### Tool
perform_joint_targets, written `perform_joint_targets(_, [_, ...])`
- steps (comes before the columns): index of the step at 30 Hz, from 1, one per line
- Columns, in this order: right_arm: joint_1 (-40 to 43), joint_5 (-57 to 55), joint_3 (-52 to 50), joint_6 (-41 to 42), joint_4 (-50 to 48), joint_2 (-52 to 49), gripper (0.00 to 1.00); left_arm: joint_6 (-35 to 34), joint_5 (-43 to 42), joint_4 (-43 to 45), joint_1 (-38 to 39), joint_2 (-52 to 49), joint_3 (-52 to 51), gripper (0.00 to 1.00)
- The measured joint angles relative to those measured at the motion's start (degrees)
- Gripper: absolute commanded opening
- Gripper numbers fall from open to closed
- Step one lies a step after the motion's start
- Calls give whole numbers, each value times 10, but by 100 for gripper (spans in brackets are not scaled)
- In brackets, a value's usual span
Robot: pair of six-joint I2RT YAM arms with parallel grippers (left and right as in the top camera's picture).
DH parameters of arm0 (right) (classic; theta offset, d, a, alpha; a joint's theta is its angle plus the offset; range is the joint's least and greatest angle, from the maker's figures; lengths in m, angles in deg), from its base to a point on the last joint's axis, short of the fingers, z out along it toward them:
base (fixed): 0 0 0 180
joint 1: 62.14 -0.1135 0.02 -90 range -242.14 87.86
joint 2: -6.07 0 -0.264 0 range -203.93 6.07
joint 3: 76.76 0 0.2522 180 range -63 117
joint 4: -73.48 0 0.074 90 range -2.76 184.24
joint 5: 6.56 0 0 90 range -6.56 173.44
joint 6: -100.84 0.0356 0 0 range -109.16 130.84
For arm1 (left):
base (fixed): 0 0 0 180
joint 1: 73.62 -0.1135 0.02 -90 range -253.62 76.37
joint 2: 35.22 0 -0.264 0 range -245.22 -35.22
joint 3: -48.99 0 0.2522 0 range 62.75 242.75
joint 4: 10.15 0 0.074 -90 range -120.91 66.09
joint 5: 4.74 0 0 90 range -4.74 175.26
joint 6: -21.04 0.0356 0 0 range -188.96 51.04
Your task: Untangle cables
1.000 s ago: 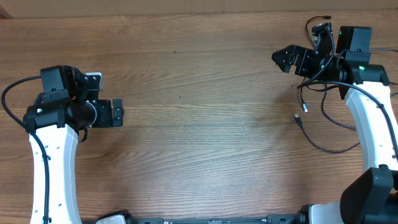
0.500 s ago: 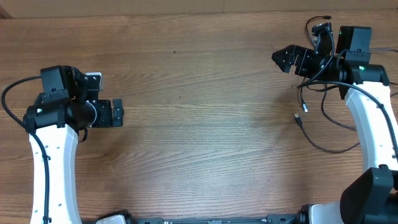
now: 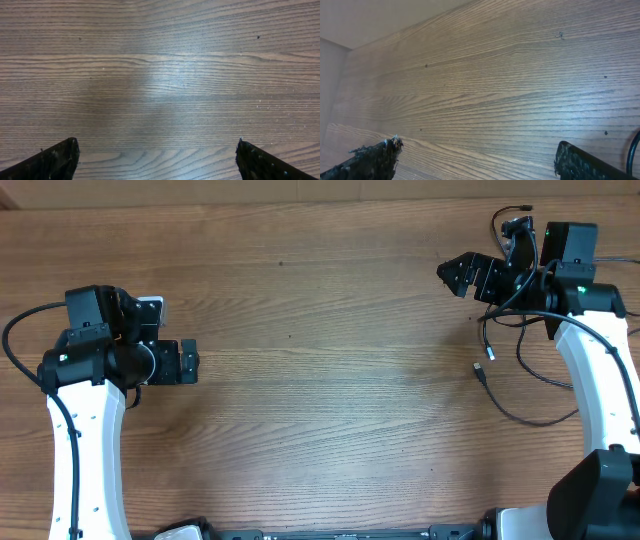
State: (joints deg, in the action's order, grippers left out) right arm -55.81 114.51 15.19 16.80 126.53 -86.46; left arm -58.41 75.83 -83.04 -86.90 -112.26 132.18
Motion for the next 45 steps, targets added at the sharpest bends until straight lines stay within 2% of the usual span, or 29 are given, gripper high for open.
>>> perform_joint_targets(45, [0,0,0,0,0,0,100,0,0,0,0,21,0,100])
